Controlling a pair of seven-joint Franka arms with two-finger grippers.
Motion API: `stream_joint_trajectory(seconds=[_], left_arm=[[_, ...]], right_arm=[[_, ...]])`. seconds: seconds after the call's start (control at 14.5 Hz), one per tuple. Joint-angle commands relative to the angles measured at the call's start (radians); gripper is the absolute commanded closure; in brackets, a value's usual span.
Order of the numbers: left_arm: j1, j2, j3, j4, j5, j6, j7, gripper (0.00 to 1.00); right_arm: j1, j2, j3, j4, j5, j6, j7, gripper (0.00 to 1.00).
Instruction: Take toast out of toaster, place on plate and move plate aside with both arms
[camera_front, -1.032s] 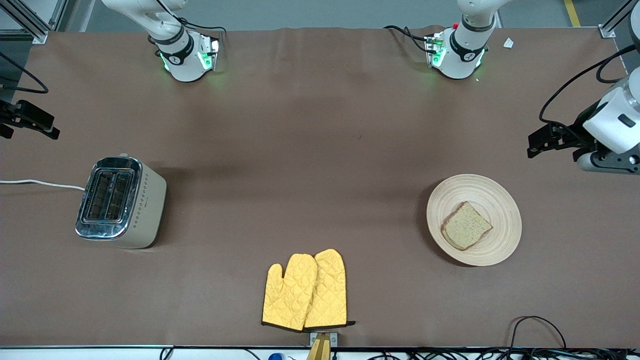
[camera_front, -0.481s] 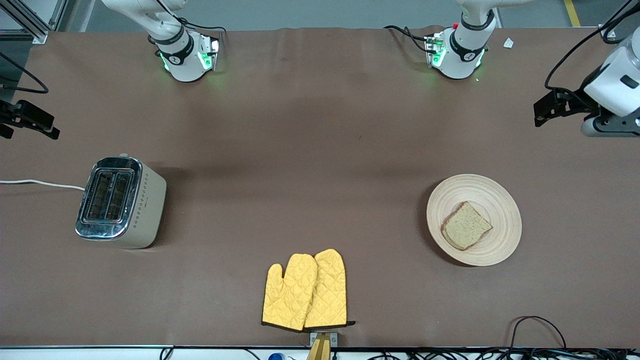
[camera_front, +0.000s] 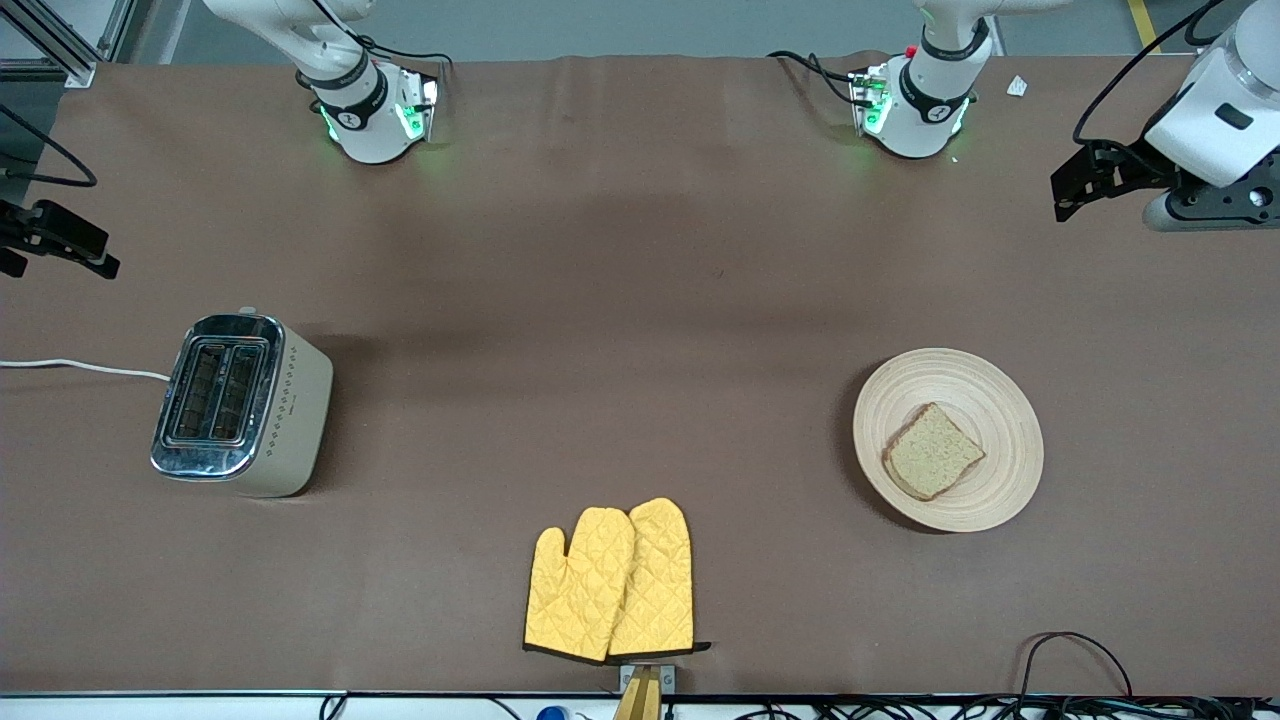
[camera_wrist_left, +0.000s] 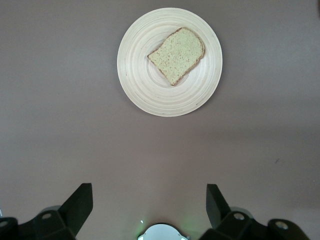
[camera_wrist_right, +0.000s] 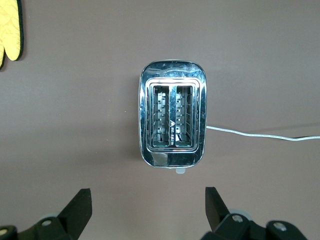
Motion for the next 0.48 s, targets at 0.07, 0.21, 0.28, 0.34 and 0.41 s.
stream_joint_trajectory(seconds=[0.07,0.21,0.28,0.34,0.41], left_arm=[[0.001,-0.013,0.009,-0.01,-0.032,-0.001,0.013,0.0],[0.002,-0.012,0.009,-0.008,-0.041,-0.001,0.015,0.0],[0.005,-0.009,0.011,-0.002,-0.053,-0.001,0.015,0.0],[0.008,-0.001,0.011,0.007,-0.055,-0.001,0.015,0.0],[0.008,0.005,0.009,0.021,-0.055,-0.001,0.015,0.0]], right_arm=[[0.009,-0.021,-0.004,-0.017,-0.011,-0.003,0.018,0.0],[0.009,-0.021,-0.004,-0.017,-0.011,-0.003,0.018,0.0],[0.009,-0.021,-0.004,-0.017,-0.011,-0.003,0.018,0.0],[0.009,-0.021,-0.004,-0.017,-0.011,-0.003,0.018,0.0],[0.009,-0.021,-0.004,-0.017,-0.011,-0.003,0.018,0.0]])
